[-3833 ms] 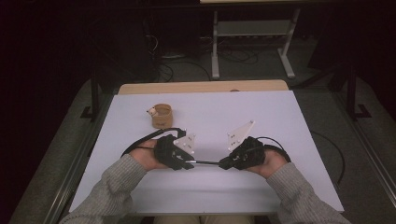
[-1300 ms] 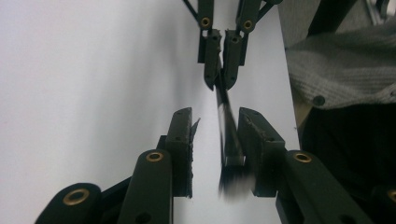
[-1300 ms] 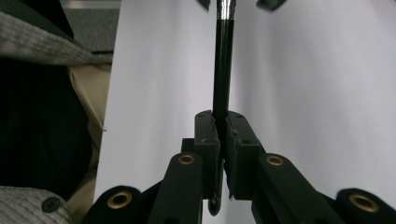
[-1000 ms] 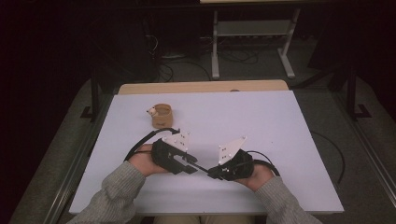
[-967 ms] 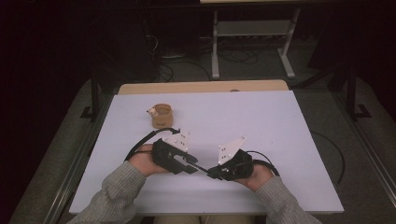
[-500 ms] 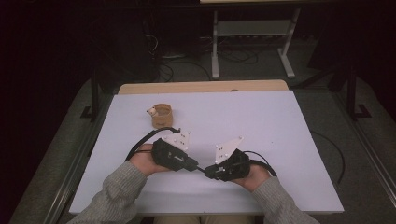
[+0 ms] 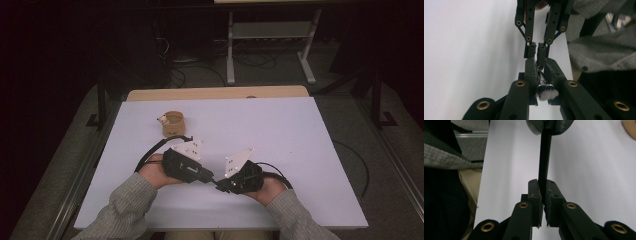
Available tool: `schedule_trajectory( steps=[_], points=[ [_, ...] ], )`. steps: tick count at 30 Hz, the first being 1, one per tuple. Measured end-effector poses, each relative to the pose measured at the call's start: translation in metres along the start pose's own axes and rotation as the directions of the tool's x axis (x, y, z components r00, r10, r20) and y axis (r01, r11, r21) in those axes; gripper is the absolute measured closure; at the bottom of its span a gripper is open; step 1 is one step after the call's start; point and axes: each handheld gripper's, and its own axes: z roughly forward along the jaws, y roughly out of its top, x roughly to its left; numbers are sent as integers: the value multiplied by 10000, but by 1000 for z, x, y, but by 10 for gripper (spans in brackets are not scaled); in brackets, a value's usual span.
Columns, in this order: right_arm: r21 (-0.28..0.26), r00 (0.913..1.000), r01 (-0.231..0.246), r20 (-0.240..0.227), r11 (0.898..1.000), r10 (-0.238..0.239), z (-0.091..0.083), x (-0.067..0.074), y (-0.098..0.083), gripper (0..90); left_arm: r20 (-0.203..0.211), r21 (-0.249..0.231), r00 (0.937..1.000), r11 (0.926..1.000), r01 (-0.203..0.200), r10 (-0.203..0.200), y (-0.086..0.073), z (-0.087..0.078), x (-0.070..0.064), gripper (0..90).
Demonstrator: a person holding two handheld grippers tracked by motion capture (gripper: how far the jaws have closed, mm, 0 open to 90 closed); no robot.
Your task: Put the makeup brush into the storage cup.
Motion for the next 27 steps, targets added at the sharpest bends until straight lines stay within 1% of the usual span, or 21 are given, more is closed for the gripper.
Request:
schedule_trajectory(
  steps=[1,2,4,5,7,8,9,10,12,13,14,15,16,17,19,20,22,23,24,26,27],
  points=[
    [-229,10000,-9,13,9997,9,-1,-1,-1,833,0,0,10000,10000,0,0,0,0,0,593],
    [-437,9999,-112,1,9990,112,-3,-2,-2,833,-67,-195,9997,9996,217,-218,-2,-1,1,580],
    [-834,9990,-451,-11,9955,452,-5,-2,-4,833,-110,-387,9994,9987,324,-329,-3,-1,2,581],
    [-911,9978,-655,-26,9937,655,-6,-2,-5,833,-116,-441,9994,9986,306,-312,-3,-1,2,587],
    [-1039,9975,-696,67,9921,707,-7,-3,-6,833,-95,-505,9994,9982,325,-330,-3,-1,2,612],
    [-1122,9973,-715,58,9911,726,-7,-3,-6,833,-95,-722,9990,9965,430,-438,-4,-2,2,631],
    [-1201,9973,-726,58,9901,738,-7,-3,-6,833,-95,-722,9990,9965,430,-438,-4,-2,2,657],
    [-1280,9966,-816,5,9884,824,-6,-2,-5,833,-34,-912,9989,9948,456,-461,-3,-3,4,674],
    [-1306,9968,-797,-4,9882,803,-5,-3,-5,833,-27,-1003,9986,9935,530,-536,-3,-4,4,709],
    [-1322,9952,-967,36,9865,981,-4,-2,-4,833,135,-1216,9981,9907,605,-593,-3,-7,5,750],
    [-1373,9947,-1012,35,9853,1027,-3,-2,-4,833,61,-1251,9984,9906,558,-555,-3,-8,5,789],
    [-1389,9959,-879,69,9864,897,-3,-3,-5,833,8,-1232,9983,9907,580,-583,-3,-8,5,812],
    [-1389,9959,-879,69,9864,897,-3,-3,-5,833,8,-1232,9983,9907,580,-583,-3,-8,5,817],
    [-1390,9958,-888,92,9863,910,-2,-3,-4,831,-102,-1184,9982,9913,580,-596,-3,-9,4,820],
    [-1388,9948,-983,142,9854,1012,-2,-3,-3,820,-80,-1185,9982,9913,579,-592,-3,-9,5,821],
    [-1351,9943,-1047,66,9853,1066,-2,-3,-3,788,-68,-1152,9982,9917,577,-589,-3,-9,4,822],
    [-1126,9949,-916,329,9894,959,-3,-2,-2,755,-108,-1067,9988,9932,465,-479,-3,-9,3,823],
    [-1126,9949,-916,329,9894,959,-3,-2,-2,755,-108,-1067,9988,9932,465,-479,-3,-9,3,823],
    [-1070,9933,-1081,294,9884,1118,-4,1,0,740,-125,-1074,9991,9935,381,-396,-2,-8,2,823],
    [-1039,9944,-1007,226,9895,1036,-2,2,0,750,-96,-1064,9993,9937,342,-354,-1,-7,1,823],
    [-986,9948,-972,196,9904,996,-1,2,0,774,-118,-1096,9993,9934,329,-344,-1,-6,0,824]
  ],
)
